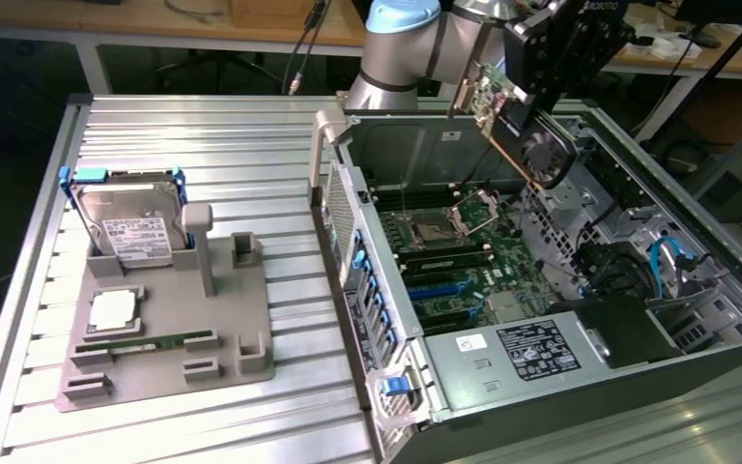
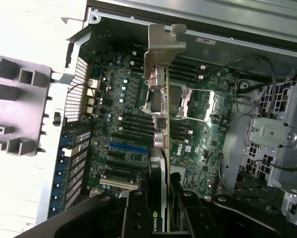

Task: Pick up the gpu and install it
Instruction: 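Insert the gpu into the slot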

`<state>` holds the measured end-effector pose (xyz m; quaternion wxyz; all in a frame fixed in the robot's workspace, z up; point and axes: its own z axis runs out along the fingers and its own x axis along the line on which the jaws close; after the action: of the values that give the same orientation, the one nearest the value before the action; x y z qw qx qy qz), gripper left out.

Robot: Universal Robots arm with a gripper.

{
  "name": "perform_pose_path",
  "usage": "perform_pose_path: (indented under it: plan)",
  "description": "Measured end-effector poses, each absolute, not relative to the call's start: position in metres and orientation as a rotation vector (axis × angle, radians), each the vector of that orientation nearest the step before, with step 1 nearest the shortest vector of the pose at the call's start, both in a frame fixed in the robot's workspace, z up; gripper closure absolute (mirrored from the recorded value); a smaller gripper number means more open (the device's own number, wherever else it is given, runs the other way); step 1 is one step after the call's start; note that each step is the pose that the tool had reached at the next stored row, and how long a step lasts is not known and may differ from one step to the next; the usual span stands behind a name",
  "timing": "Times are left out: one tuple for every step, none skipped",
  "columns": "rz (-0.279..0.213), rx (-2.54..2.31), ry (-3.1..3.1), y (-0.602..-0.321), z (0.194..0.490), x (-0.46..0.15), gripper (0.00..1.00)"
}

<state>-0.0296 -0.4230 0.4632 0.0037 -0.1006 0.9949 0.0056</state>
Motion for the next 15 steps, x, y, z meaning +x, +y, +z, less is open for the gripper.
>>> perform_pose_path:
  plan:
    - [0.018,-0.325,3.117,-0.423,0.4632,-0.0296,0.73]
    - [0.018,-0.334,3.116,-0.423,0.4632,-0.0296,0.73]
    - [0.018,-0.343,3.115,-0.423,0.4632,-0.0296,0.73]
    - [0.018,-0.352,3.114,-0.423,0.4632,-0.0296,0.73]
    - [0.018,-0.366,3.113,-0.423,0.4632,-0.0296,0.73]
    - [0.018,-0.38,3.111,-0.423,0.4632,-0.0296,0.73]
    - [0.018,-0.391,3.11,-0.423,0.4632,-0.0296,0.73]
    - [0.018,-0.399,3.109,-0.423,0.4632,-0.0296,0.73]
    - [0.018,-0.408,3.108,-0.423,0.4632,-0.0296,0.73]
    - [0.018,-0.416,3.107,-0.423,0.4632,-0.0296,0.73]
    - [0.018,-0.425,3.106,-0.423,0.4632,-0.0296,0.73]
    - [0.018,-0.433,3.105,-0.423,0.4632,-0.0296,0.73]
    - [0.018,-0.441,3.103,-0.423,0.4632,-0.0296,0.73]
    - [0.018,-0.45,3.102,-0.423,0.4632,-0.0296,0.73]
    - [0.018,-0.459,3.101,-0.423,0.4632,-0.0296,0.73]
